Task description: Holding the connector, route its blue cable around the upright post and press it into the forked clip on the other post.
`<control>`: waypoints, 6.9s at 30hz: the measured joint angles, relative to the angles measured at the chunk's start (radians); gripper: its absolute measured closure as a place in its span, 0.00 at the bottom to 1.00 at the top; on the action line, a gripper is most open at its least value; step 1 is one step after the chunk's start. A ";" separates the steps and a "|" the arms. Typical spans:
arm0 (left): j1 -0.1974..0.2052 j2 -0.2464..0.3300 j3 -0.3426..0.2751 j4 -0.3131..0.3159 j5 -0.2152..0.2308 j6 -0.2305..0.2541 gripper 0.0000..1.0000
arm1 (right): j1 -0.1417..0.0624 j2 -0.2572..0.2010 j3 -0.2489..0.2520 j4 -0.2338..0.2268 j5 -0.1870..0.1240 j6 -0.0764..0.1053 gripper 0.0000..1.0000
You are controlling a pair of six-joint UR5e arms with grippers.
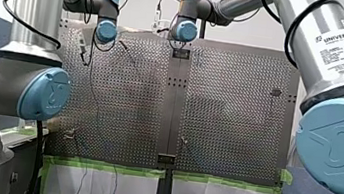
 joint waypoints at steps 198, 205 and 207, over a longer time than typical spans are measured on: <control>0.040 -0.224 0.052 0.041 0.252 -0.144 0.00 | -0.120 0.402 0.885 -0.742 0.501 0.177 1.00; 0.040 -0.224 0.052 0.041 0.252 -0.144 0.00 | -0.134 0.470 0.941 -0.810 0.502 0.182 1.00; 0.040 -0.224 0.052 0.041 0.252 -0.144 0.00 | -0.137 0.488 0.936 -0.828 0.499 0.181 1.00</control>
